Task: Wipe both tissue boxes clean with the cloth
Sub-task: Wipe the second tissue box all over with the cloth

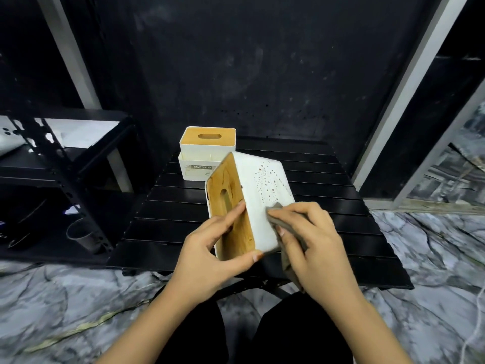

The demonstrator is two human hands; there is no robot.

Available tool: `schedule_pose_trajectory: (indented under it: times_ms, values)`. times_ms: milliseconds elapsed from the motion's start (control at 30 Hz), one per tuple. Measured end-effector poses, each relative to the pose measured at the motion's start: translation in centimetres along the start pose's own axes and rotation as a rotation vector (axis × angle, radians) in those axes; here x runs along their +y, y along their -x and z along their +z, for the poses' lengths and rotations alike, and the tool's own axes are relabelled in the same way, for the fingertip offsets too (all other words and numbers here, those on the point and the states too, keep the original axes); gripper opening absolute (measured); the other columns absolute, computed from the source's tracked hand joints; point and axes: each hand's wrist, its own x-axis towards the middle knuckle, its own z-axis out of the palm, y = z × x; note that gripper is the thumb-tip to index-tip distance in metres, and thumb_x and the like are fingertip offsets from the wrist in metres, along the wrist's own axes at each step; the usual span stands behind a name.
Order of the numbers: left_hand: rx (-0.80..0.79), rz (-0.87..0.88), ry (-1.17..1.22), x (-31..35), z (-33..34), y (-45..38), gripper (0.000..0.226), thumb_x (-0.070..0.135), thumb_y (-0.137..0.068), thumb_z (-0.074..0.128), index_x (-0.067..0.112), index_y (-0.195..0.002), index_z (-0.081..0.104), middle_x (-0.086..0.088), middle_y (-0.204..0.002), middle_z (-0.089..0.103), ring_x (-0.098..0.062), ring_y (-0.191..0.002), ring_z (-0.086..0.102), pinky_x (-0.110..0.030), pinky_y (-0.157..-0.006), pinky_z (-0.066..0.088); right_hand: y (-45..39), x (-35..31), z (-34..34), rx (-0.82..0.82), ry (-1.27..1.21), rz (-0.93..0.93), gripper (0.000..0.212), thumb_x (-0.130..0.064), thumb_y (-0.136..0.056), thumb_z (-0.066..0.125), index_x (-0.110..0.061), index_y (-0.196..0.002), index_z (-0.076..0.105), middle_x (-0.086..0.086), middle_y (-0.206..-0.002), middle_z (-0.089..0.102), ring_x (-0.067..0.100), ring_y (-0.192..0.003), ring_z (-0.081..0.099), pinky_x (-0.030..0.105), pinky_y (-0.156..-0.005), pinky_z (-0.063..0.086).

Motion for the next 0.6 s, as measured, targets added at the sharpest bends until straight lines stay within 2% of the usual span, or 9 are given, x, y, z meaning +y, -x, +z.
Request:
schedule_pose_trajectory:
  times_ms: [133, 300, 467, 533, 600]
  values:
    - [0.010, -0.004, 0.012, 0.0, 0.0, 0.0, 0.073, 0.043, -0.060, 0.078, 0.057, -0.124, 0.046, 0.016, -0.110, 0.063, -0.011, -0.115, 0.057, -0.026, -0.100, 0.042, 0.8, -0.5, 0.1, 0.026, 0.005, -0.035, 0.028, -0.023, -0.087, 0.047, -0.024, -0.109, 0.064, -0.012, -0.106, 0.050, 0.016, -0.094, 0.050, 0.011, -0.086, 0.036]
    - [-0.008, -0.009, 0.018, 0.1, 0.0, -0.2, 0.072, 0.039, -0.060, 0.077, 0.054, -0.124, 0.048, 0.011, -0.110, 0.063, -0.013, -0.114, 0.058, -0.031, -0.102, 0.044, -0.1, -1.7, 0.7, -0.007, 0.020, -0.095, 0.030, -0.018, -0.086, 0.049, -0.026, -0.112, 0.061, -0.008, -0.106, 0.052, 0.015, -0.093, 0.049, 0.019, -0.083, 0.040]
    - [-0.039, -0.023, 0.030, -0.1, -0.4, -0.3, 0.074, 0.036, -0.059, 0.079, 0.050, -0.126, 0.050, 0.007, -0.102, 0.062, -0.009, -0.107, 0.058, -0.029, -0.104, 0.042, -1.4, 0.1, 0.5, 0.019, 0.022, 0.043, 0.029, -0.023, -0.086, 0.048, -0.026, -0.112, 0.063, -0.015, -0.104, 0.047, 0.016, -0.095, 0.049, 0.009, -0.085, 0.035]
    - [-0.032, -0.035, 0.034, -0.2, -0.6, -0.3, 0.074, 0.036, -0.059, 0.079, 0.052, -0.125, 0.049, 0.007, -0.109, 0.063, -0.011, -0.112, 0.056, -0.027, -0.104, 0.042, -1.4, 0.6, 0.4, 0.024, 0.023, 0.087, 0.029, -0.019, -0.086, 0.050, -0.026, -0.111, 0.063, -0.016, -0.103, 0.047, 0.015, -0.096, 0.048, 0.004, -0.085, 0.032]
    - [-0.031, -0.054, 0.034, -0.1, -0.7, -0.2, 0.074, 0.037, -0.059, 0.078, 0.056, -0.124, 0.048, 0.007, -0.119, 0.061, -0.011, -0.117, 0.055, -0.024, -0.103, 0.042, -1.2, 0.8, 0.4, 0.037, 0.018, 0.128, 0.027, -0.015, -0.088, 0.054, -0.025, -0.111, 0.064, -0.016, -0.102, 0.047, 0.016, -0.095, 0.048, 0.006, -0.083, 0.034]
